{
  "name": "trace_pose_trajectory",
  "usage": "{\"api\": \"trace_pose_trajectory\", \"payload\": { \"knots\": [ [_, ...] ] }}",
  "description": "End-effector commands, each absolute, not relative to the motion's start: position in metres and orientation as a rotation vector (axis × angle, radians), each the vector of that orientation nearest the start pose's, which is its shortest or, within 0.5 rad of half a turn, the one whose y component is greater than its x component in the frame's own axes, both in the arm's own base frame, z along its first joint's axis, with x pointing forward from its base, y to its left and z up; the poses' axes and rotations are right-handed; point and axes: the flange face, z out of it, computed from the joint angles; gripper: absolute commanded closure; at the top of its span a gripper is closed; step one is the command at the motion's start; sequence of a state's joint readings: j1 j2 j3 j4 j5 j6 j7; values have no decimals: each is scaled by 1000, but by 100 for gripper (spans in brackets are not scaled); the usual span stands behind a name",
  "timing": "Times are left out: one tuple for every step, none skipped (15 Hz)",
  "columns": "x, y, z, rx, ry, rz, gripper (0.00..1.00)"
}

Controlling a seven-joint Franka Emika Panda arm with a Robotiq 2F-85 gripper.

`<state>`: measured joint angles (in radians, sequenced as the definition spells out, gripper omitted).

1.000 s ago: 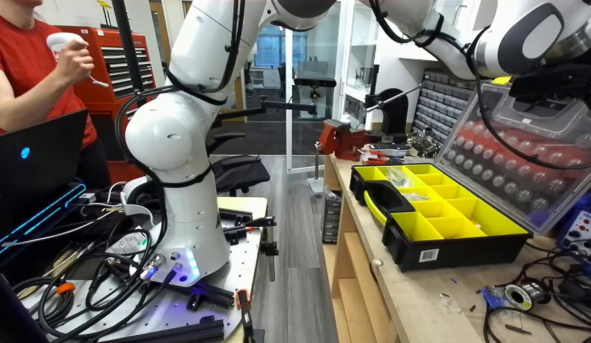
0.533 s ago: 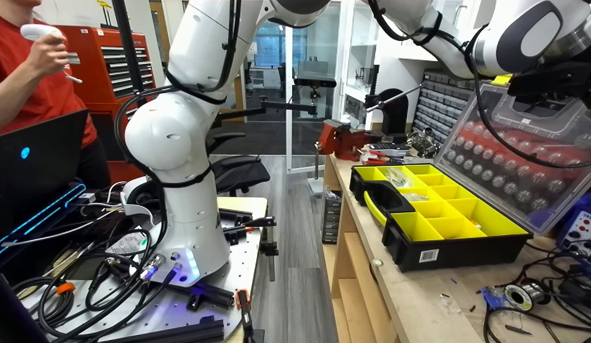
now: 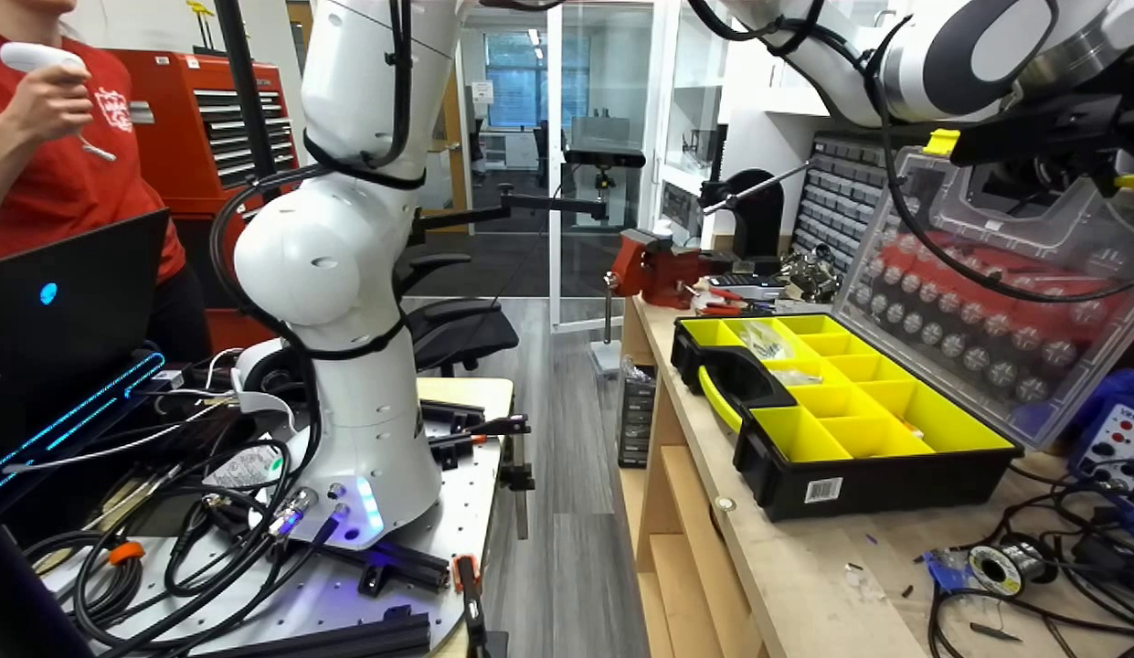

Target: Close the lid on the black and yellow case

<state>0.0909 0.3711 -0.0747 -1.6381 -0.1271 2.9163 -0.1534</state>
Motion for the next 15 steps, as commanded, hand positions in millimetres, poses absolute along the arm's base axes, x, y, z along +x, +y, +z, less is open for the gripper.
{"api": "trace_pose_trajectory", "payload": {
  "knots": [
    [675, -1, 533, -2994, -471, -1417, 73],
    [670, -2, 534, -3000, -476, -1409, 73],
    [664, -3, 534, -3009, -484, -1396, 73],
    [659, -4, 535, -3018, -494, -1382, 73],
    [653, -5, 535, -3028, -505, -1370, 73],
    [648, -6, 535, -3036, -522, -1358, 73],
    [642, -6, 535, -3043, -534, -1347, 73],
    [636, -7, 535, -3050, -544, -1333, 73],
    [631, -7, 534, -3055, -555, -1319, 73],
    [625, -7, 533, -3062, -566, -1304, 73],
    [620, -8, 532, -3069, -576, -1287, 73],
    [616, -8, 530, -3076, -586, -1271, 73],
    [612, -8, 529, -3081, -595, -1254, 73],
    [607, -8, 528, -3086, -606, -1239, 73],
    [604, -9, 527, -3093, -620, -1222, 73]
  ]
}}
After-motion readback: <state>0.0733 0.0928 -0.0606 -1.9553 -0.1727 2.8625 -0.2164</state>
